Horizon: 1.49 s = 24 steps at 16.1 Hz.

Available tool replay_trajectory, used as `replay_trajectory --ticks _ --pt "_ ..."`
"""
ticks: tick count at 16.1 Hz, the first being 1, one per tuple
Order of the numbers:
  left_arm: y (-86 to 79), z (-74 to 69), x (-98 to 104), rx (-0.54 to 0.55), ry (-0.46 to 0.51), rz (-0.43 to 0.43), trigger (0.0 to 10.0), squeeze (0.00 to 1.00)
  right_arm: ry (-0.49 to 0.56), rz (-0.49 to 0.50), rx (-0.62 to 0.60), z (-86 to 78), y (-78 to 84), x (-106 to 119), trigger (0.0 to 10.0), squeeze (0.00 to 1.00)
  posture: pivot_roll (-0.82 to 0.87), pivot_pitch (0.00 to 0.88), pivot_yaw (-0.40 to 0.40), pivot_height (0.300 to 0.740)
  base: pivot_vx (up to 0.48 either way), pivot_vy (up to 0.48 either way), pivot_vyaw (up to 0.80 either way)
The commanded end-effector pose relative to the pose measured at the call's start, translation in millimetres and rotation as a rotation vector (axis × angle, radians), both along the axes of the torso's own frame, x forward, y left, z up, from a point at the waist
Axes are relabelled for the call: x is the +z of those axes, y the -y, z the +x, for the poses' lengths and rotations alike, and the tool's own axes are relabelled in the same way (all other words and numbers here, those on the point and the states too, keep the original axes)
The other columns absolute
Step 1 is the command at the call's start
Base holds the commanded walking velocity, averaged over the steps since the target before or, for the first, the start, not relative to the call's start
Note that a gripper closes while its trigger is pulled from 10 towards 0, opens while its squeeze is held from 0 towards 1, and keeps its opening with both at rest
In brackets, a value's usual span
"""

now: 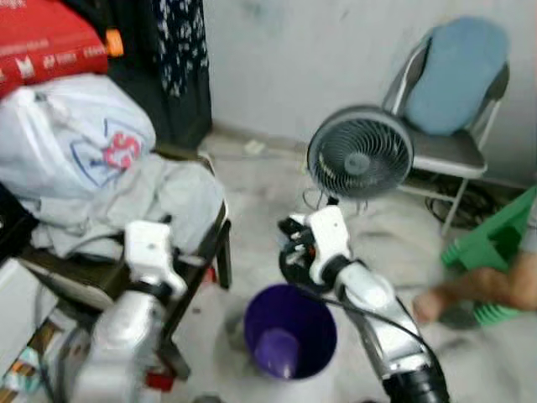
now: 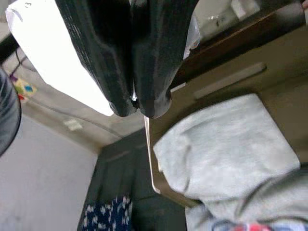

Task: Clean up the room

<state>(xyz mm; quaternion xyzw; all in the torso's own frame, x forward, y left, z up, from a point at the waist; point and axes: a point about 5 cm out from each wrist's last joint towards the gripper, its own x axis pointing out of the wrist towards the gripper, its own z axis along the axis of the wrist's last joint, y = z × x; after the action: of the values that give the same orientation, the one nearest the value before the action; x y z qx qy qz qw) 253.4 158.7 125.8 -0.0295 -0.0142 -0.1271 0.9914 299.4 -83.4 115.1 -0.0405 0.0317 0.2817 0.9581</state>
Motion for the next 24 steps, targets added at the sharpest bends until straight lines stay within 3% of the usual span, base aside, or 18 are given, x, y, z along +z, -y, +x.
replay_trajectory --ticks 1,5,7,9,10,15,19,24 --pt "4.7 -0.5 0.5 -0.049 0.012 -0.012 10.0 0.0 0.004 -0.013 -0.045 5.1 11.3 0.8 10.0 0.0 0.05 0.033 -0.047 0.74 0.0 0.0 0.0" --pt "5.3 -4.5 3.2 -0.136 0.043 0.017 10.0 0.0 -0.01 -0.04 -0.115 9.1 18.1 -3.3 10.0 0.0 0.05 0.025 -0.051 0.74 0.0 0.0 0.0" --pt "8.7 -11.2 3.2 -0.195 0.038 0.026 10.0 0.0 -0.006 -0.113 -0.238 13.3 40.1 -6.5 10.0 0.0 0.05 0.021 -0.046 0.74 0.0 0.0 0.0" --pt "12.0 -14.9 0.5 -0.257 0.024 0.036 10.0 0.0 -0.067 -0.105 -0.367 17.9 66.0 -14.7 10.0 0.0 0.04 0.022 -0.034 0.74 0.0 0.0 0.0" --pt "13.6 -14.9 -0.7 -0.281 0.024 0.062 10.0 0.0 -0.11 -0.074 -0.414 19.4 71.4 -19.0 10.0 0.0 0.05 0.018 -0.033 0.74 0.0 0.0 0.0" --pt "8.3 -9.2 7.4 -0.271 0.06 0.079 10.0 0.0 -0.194 -0.089 -0.456 26.3 59.0 -32.8 10.0 0.0 0.06 0.018 -0.028 0.74 0.0 0.0 0.0" --pt "16.2 -10.1 8.4 -0.329 0.065 0.097 10.0 0.0 -0.213 -0.077 -0.47 28.0 53.4 -37.4 10.0 0.0 0.08 0.01 -0.017 0.74 0.0 0.0 0.72" --pt "12.0 -11.7 11.1 -0.274 0.077 0.092 10.0 0.0 -0.249 -0.055 -0.505 34.0 52.9 -38.5 10.0 0.0 0.1 0.009 -0.046 0.74 0.0 0.0 -0.16"
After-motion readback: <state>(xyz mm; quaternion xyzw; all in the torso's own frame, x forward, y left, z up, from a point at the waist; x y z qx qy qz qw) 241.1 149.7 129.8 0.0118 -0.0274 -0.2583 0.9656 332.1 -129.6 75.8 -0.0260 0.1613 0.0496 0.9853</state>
